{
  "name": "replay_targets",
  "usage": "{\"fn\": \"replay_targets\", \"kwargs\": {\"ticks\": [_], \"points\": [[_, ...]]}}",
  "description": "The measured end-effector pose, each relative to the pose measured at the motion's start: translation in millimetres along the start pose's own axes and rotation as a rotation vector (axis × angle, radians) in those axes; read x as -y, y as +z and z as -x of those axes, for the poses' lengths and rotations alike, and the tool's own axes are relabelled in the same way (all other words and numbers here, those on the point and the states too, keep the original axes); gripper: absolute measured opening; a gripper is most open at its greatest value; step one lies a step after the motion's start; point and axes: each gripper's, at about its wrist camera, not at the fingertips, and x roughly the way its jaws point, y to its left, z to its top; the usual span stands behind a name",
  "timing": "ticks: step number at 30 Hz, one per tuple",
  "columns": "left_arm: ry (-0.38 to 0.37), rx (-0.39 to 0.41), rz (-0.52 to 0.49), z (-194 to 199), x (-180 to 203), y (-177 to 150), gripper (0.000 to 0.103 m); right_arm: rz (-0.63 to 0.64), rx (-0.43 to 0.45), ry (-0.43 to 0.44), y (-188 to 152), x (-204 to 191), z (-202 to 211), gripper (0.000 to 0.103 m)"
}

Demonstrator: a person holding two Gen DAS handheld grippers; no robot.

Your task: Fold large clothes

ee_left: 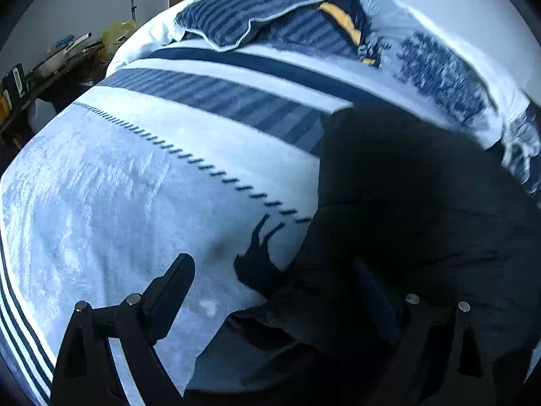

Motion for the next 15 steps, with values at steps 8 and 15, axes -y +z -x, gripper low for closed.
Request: {"fn": "replay_targets", "kwargs": {"ticks": [8, 15], "points": [[-0.173, 0.159, 0.077, 128, -50, -34, 0.093, -0.008, 0.149, 0.096, -91, 12, 132, 0.088], [-0.095, 0.245, -0.003, 253, -73, -132, 0.094, -0.109, 0.084, -0.005, -233, 59, 166, 0.088]]}}
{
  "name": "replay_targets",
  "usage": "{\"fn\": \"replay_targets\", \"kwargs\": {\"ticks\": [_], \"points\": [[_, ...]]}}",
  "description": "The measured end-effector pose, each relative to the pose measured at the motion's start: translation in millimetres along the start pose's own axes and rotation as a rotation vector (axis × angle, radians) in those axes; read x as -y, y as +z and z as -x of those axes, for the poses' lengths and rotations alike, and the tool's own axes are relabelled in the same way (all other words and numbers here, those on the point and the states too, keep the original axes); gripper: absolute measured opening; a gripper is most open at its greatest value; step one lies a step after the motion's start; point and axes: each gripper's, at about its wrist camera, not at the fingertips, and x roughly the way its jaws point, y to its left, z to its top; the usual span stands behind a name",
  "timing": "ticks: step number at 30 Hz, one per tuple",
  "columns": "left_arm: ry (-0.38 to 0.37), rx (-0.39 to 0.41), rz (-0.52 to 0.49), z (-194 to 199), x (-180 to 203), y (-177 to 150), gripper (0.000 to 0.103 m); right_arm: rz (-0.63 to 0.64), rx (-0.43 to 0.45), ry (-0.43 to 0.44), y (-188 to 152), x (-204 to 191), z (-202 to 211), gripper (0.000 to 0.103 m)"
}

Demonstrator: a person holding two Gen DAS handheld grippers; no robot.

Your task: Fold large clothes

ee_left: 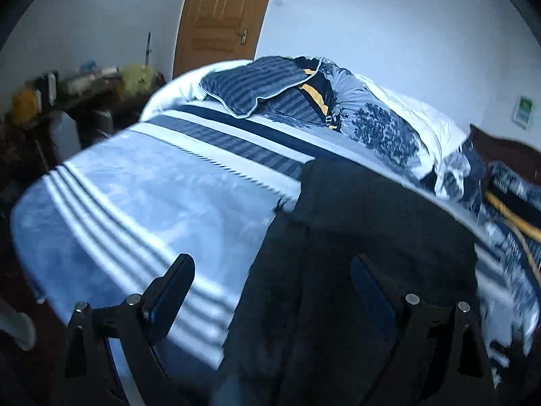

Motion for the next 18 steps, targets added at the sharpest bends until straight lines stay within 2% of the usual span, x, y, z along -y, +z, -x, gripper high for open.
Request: {"fn": "replay_targets", "kwargs": {"ticks": [1, 3, 6, 9, 10, 11, 13, 15, 18], "points": [[0.003, -0.012, -0.009, 11, -1, -10, 0.094, -0.011, -0.035, -0.003, -3, 4, 0, 0.087], [0.000, -0.075, -0.016, 20, -2, -27, 0.094, 0.002, -0.020, 0.078, -7, 7, 15, 0.087], [0.009, -0.101, -0.036, 27, -4, -47, 0.094, 0.086, 0.023, 0.051, -19, 4, 37, 0.087], [0.058, -0.110, -0.055, 20, -7, -73, 0.094, 0.107, 0.002, 0.073, -25, 2, 44, 0.087], [0.091, -0.138, -0.060, 14, -11, -82, 0.094, 0.115, 0.006, 0.072, -25, 0, 46, 0.087], [0.092, -0.176, -0.052, 7, -12, -83, 0.093, 0.126, 0.010, 0.074, -23, -1, 49, 0.087], [0.043, -0.190, -0.026, 2, -13, -80, 0.093, 0.140, 0.006, 0.090, -28, -2, 53, 0.087], [0.059, -0.184, -0.028, 3, -13, -83, 0.093, 0.136, -0.015, 0.097, -35, 4, 56, 0.087], [0.063, -0.244, -0.034, -8, -11, -92, 0.093, 0.123, -0.109, 0.132, -43, 12, 46, 0.087]]}}
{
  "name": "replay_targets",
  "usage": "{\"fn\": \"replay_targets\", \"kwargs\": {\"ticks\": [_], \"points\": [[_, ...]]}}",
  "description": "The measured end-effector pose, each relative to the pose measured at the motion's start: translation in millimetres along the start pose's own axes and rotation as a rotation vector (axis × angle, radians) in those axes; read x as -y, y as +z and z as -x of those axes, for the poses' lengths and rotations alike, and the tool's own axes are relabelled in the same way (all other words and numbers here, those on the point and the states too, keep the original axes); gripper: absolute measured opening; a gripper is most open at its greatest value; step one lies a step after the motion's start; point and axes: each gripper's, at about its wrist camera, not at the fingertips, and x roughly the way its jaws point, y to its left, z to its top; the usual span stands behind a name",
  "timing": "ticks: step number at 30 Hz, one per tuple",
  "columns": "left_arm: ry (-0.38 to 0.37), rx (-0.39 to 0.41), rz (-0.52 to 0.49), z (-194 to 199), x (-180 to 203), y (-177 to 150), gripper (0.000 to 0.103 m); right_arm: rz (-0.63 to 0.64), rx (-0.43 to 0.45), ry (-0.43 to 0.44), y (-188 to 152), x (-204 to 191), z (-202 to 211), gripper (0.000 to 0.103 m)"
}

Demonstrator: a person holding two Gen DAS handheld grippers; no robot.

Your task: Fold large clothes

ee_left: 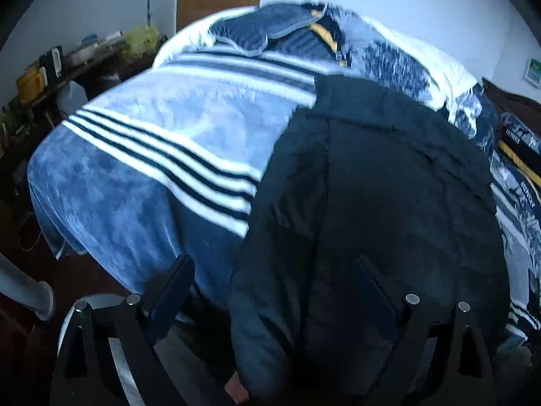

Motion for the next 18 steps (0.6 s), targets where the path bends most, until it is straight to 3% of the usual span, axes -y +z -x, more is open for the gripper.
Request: {"fn": "replay_targets", "kwargs": {"ticks": [3, 7, 10, 13, 14, 15, 16, 18], "points": [[0.015, -0.046, -0.012, -11, 4, -4, 0.093, -0.016, -0.150, 0.036, -11, 4, -22, 0.086], [0.032, -0.098, -0.010, -22, 4, -5, 0.093, 0.038, -0.263, -0.020, -25, -3, -44, 0.085], [0.058, -0.161, -0.011, -37, 3, -8, 0.093, 0.008, -0.376, -0.046, -35, 4, -65, 0.083], [0.071, -0.186, -0.017, -44, 4, -9, 0.091, -0.009, -0.449, -0.049, -40, 9, -80, 0.062], [0.064, -0.189, -0.019, -44, 5, -10, 0.081, -0.015, -0.467, -0.044, -41, 10, -83, 0.042], [0.050, -0.195, -0.021, -45, 6, -10, 0.064, -0.018, -0.473, -0.047, -42, 11, -84, 0.028], [0.028, -0.215, -0.027, -47, 9, -12, 0.055, -0.017, -0.468, -0.047, -42, 11, -83, 0.025], [0.010, -0.250, -0.040, -52, 13, -16, 0.031, -0.015, -0.442, -0.032, -40, 11, -76, 0.007]]}}
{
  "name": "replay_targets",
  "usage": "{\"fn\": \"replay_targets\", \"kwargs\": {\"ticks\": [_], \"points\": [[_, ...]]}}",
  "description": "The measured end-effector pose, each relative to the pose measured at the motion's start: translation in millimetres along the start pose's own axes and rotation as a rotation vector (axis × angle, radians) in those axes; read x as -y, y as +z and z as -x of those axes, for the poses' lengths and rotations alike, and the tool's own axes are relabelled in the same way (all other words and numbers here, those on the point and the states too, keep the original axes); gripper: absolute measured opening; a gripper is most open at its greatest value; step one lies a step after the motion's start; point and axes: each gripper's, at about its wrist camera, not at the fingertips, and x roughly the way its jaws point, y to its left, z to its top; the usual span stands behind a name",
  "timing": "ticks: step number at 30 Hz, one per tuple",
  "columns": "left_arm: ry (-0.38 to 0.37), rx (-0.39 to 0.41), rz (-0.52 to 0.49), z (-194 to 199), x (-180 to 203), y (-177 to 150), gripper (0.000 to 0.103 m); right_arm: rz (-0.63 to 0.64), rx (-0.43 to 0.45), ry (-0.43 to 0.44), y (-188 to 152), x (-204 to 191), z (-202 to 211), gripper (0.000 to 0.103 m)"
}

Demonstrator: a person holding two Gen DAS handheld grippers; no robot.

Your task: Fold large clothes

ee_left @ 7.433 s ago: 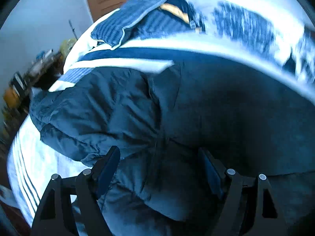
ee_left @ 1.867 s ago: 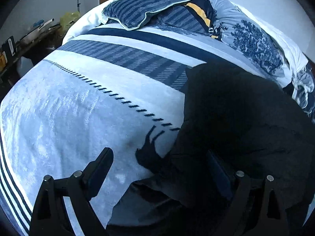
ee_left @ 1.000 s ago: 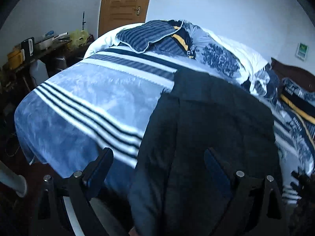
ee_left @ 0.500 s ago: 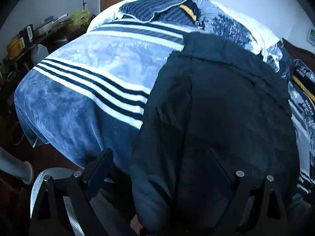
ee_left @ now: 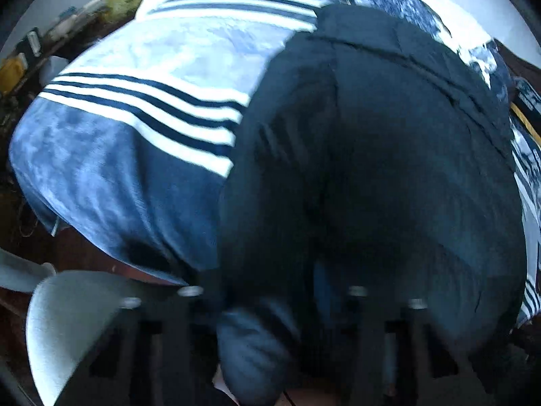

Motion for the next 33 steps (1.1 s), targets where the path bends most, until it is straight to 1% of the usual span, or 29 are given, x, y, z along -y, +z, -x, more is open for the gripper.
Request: {"fn": "replay_targets", "kwargs": {"ticks": [1, 2, 3, 4, 6, 10, 11, 13, 14, 16, 20, 22, 24, 25, 27, 29, 31, 33], "points": [[-0.016, -0.016, -0.005, -2, 2, -1, 0.025, -0.002, 0.019, 0.019, -2, 1, 6, 0.005], [-0.032, -0.021, -0.006, 0, 3, -2, 0.014, -0.007, 0.045, 0.054, -5, 2, 13, 0.003], [-0.051, -0.020, -0.002, 3, 2, -3, 0.007, -0.010, 0.077, 0.091, -9, 2, 23, 0.003], [-0.075, -0.007, 0.012, 11, 0, -4, 0.005, -0.014, 0.107, 0.126, -12, 3, 32, 0.002], [-0.118, 0.037, 0.033, 30, -6, -6, 0.003, -0.013, 0.189, 0.239, -23, 7, 58, 0.002], [-0.162, 0.063, -0.013, 66, -10, -14, 0.002, -0.047, 0.320, 0.429, -43, 28, 101, 0.002], [-0.187, 0.062, -0.017, 74, -13, -16, 0.002, -0.066, 0.343, 0.476, -47, 36, 111, 0.002], [-0.254, 0.069, -0.002, 92, -20, -21, 0.002, -0.098, 0.378, 0.519, -54, 47, 125, 0.002], [-0.275, 0.076, 0.006, 97, -24, -22, 0.002, -0.106, 0.392, 0.539, -57, 49, 128, 0.002], [-0.313, 0.082, 0.022, 105, -28, -24, 0.002, -0.111, 0.411, 0.571, -58, 52, 138, 0.002], [-0.375, 0.076, 0.044, 116, -34, -24, 0.002, -0.092, 0.407, 0.590, -50, 45, 148, 0.002], [-0.410, 0.095, 0.032, 130, -36, -25, 0.002, -0.069, 0.411, 0.590, -51, 38, 156, 0.002], [-0.406, 0.106, 0.023, 133, -41, -25, 0.002, -0.056, 0.421, 0.587, -55, 31, 158, 0.002], [-0.407, 0.102, 0.027, 133, -43, -25, 0.002, -0.050, 0.423, 0.582, -51, 28, 160, 0.002], [-0.418, 0.096, 0.042, 131, -48, -19, 0.002, -0.051, 0.430, 0.566, -47, 32, 164, 0.002], [-0.433, 0.099, 0.052, 128, -48, -15, 0.002, -0.069, 0.426, 0.587, -38, 42, 165, 0.002], [-0.432, 0.097, 0.057, 128, -48, -12, 0.002, -0.075, 0.424, 0.585, -34, 42, 162, 0.002], [-0.447, 0.094, 0.060, 126, -48, -10, 0.002, -0.075, 0.420, 0.590, -33, 42, 162, 0.002]]}}
